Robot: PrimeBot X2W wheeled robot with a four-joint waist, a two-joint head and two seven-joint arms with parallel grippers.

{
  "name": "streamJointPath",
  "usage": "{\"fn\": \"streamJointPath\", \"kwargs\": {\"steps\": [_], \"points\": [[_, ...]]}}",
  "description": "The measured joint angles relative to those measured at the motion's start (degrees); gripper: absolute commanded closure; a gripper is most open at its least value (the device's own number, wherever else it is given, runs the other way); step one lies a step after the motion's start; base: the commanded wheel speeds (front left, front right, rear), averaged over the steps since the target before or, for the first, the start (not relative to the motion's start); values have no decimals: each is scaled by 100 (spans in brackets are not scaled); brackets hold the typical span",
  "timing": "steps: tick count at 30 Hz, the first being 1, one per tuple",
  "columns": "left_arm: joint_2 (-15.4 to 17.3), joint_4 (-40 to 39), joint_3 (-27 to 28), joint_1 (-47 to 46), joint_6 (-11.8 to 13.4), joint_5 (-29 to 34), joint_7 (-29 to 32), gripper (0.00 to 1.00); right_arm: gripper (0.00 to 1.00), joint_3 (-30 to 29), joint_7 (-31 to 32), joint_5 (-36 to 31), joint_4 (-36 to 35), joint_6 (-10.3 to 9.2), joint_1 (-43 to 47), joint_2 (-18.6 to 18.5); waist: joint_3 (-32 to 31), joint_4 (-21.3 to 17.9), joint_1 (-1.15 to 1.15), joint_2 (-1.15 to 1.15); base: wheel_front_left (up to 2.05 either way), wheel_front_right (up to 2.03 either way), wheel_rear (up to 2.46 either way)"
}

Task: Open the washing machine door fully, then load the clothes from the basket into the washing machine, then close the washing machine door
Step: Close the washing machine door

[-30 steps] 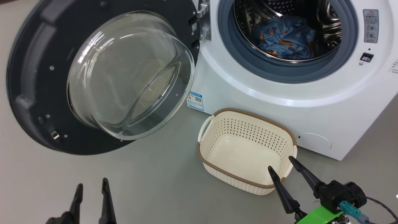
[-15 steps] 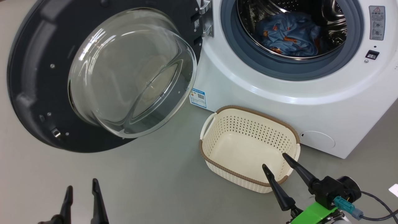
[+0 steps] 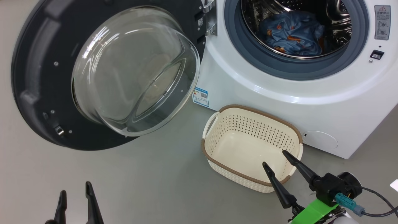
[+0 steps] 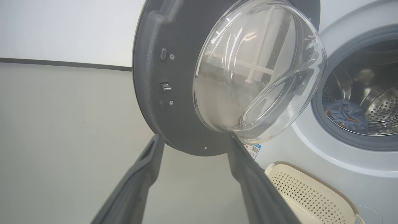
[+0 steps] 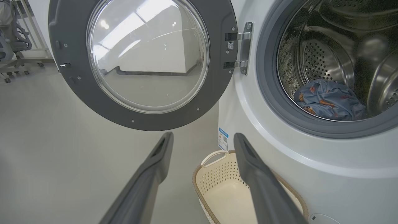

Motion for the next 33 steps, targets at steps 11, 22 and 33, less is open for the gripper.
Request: {"fn": "streamJointPath", "kwargs": {"steps": [11,22,33], "points": [[-2,-34,185,38,-101,-357,0,100,0,-22,0,37,-36,0,9,-12,-51,-26,0,0,-1,-1,-1],[-24,591,1937,-397,-951,-1794,-1,100,0,-208,0,37,-80,0,176,131,-149,-91,0,0,0,0,0],[812,2830,3089,-2406,-1641,-2271,197,100,0,-460,0,13,-149,0,409,305,-216,-177,0,0,0,0,0]]}}
